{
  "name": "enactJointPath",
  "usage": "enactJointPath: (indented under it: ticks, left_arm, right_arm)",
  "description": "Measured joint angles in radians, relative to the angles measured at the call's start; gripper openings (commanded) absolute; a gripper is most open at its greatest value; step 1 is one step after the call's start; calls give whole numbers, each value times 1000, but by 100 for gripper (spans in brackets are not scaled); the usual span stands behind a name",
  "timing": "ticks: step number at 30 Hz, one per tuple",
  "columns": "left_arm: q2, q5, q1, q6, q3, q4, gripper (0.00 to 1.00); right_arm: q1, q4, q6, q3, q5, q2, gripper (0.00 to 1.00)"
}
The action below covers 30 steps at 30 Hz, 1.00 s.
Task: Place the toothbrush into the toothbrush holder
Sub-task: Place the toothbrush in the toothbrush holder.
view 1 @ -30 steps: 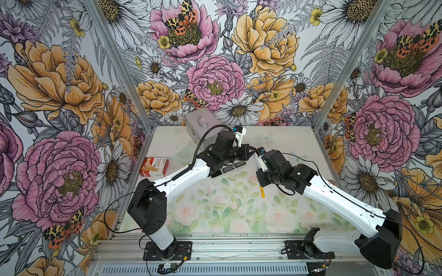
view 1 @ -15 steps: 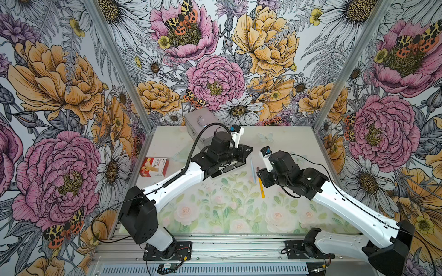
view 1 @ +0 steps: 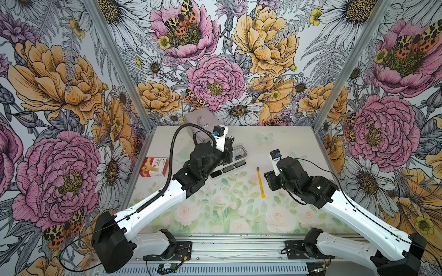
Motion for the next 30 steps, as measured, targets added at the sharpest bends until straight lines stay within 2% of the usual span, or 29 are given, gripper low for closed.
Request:
enactJointPath:
  ticks: [5, 11, 30]
  left_arm:
    - [2, -111, 40, 70, 0, 27, 0]
    - [-9, -188, 47, 88, -22, 29, 0]
    - [14, -233, 76, 48, -154, 40, 0]
  right_arm:
    - [0, 0, 0, -20, 9, -37, 49]
    - [-3, 1, -2, -33, 17, -46, 50]
    - [-35, 0, -4, -55, 8, -53, 51]
